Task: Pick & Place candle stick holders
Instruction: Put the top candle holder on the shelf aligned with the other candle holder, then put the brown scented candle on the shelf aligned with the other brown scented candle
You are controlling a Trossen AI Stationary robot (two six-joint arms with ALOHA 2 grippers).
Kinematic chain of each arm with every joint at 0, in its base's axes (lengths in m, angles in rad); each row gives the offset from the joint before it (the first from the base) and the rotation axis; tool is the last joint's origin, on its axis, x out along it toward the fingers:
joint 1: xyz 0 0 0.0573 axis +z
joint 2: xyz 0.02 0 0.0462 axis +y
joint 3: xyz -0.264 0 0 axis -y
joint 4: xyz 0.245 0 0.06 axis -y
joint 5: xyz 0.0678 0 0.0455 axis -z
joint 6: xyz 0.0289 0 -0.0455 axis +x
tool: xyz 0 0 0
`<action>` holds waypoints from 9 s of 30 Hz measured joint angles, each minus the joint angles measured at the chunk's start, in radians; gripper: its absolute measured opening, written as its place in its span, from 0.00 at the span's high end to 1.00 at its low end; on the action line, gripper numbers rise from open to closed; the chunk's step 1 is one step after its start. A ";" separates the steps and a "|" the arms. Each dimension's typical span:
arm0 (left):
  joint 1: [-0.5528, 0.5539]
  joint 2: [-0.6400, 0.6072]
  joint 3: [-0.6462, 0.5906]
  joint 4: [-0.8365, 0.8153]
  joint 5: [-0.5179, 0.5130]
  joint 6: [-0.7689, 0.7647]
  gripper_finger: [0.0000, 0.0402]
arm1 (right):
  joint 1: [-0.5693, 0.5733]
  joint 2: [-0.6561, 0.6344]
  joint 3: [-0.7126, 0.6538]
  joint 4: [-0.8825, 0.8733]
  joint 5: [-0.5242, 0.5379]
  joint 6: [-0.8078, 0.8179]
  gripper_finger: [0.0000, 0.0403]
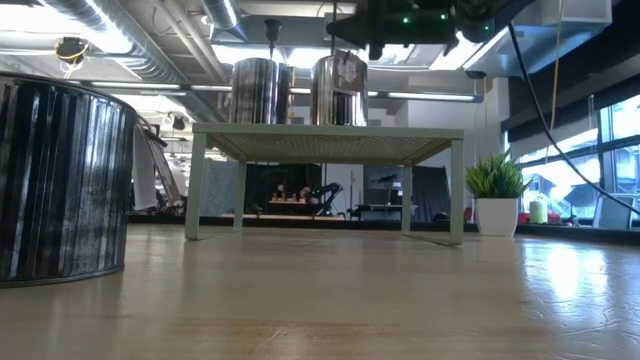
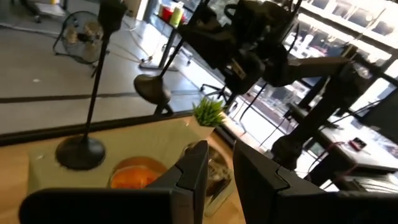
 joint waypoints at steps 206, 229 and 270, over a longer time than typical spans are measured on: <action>0.110 0.075 0.000 -0.073 0.071 -0.153 0.83 | 0.140 -0.015 -0.214 -0.054 0.289 0.195 0.57; 0.123 0.028 0.000 0.034 0.085 -0.051 0.83 | 0.213 -0.256 -0.214 -0.405 0.497 0.221 0.57; -0.121 0.094 0.000 0.218 0.926 0.018 0.83 | 0.871 -0.395 -0.215 -0.112 0.382 0.883 0.57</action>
